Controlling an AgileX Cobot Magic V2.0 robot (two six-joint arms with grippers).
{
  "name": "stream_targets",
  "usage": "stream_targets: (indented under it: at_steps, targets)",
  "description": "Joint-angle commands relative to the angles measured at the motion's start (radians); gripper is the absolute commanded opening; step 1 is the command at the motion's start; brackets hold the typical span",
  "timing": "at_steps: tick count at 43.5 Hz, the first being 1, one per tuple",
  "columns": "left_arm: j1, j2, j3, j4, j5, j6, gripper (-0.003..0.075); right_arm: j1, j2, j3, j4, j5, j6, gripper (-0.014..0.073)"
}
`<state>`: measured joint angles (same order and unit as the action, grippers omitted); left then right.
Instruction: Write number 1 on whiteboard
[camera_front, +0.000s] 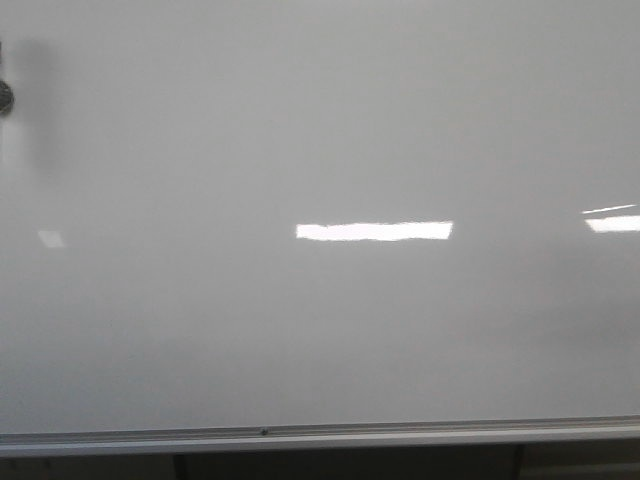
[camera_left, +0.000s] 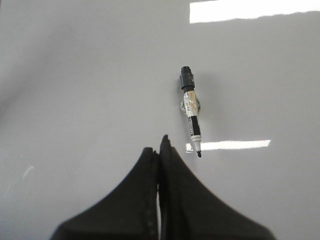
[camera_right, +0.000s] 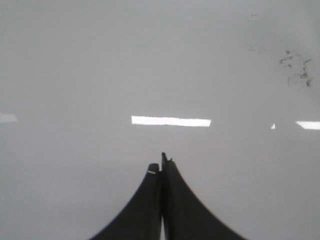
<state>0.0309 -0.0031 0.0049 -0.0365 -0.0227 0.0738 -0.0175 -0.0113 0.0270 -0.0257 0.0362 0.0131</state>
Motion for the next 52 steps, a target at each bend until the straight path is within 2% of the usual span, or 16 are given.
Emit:
stream_targets:
  at_steps: [1, 46, 52]
  targets:
    - [-0.008, -0.019, 0.023, -0.010, -0.083, -0.001, -0.0019, -0.003, -0.014, 0.000, 0.002, -0.086, -0.004, -0.0069]
    - [-0.008, -0.019, 0.023, -0.010, -0.083, -0.001, -0.0019, -0.003, -0.014, 0.000, 0.002, -0.086, -0.004, -0.0069]
    - [-0.008, -0.019, 0.016, -0.010, -0.149, -0.001, -0.0020, -0.003, -0.014, -0.007, 0.002, -0.088, -0.004, -0.0069]
